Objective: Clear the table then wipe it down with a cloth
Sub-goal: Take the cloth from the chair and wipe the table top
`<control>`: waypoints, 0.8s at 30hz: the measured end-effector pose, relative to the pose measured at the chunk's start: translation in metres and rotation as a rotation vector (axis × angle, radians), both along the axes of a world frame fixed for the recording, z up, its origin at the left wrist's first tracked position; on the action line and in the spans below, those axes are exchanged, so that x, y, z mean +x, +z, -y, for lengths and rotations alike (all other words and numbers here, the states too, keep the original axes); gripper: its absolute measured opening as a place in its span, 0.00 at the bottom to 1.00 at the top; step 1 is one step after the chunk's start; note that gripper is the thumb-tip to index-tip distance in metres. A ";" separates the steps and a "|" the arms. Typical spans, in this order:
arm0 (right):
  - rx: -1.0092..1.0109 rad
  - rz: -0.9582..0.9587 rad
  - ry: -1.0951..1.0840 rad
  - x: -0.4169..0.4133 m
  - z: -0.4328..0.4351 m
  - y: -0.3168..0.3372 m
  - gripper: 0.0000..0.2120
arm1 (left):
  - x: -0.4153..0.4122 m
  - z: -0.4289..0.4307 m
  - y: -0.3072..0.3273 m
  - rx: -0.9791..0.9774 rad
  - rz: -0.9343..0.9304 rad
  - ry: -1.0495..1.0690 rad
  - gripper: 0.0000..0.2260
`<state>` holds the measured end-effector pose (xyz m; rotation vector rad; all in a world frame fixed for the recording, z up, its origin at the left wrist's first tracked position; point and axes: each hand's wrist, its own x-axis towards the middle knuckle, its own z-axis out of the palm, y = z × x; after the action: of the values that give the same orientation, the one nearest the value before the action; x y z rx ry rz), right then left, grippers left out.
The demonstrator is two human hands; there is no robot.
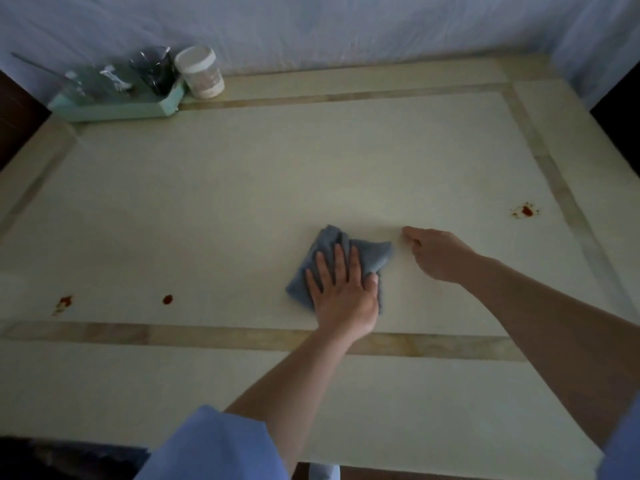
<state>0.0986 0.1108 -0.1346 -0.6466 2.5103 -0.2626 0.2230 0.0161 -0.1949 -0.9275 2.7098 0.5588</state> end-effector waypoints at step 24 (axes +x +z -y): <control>-0.003 0.003 0.093 -0.034 -0.117 -0.021 0.28 | -0.026 -0.035 0.005 0.110 0.024 0.190 0.23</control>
<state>0.0646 0.2274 -0.1551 -0.7609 2.4696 -0.2337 0.1970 0.0508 -0.1904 -1.1608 2.5566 0.7204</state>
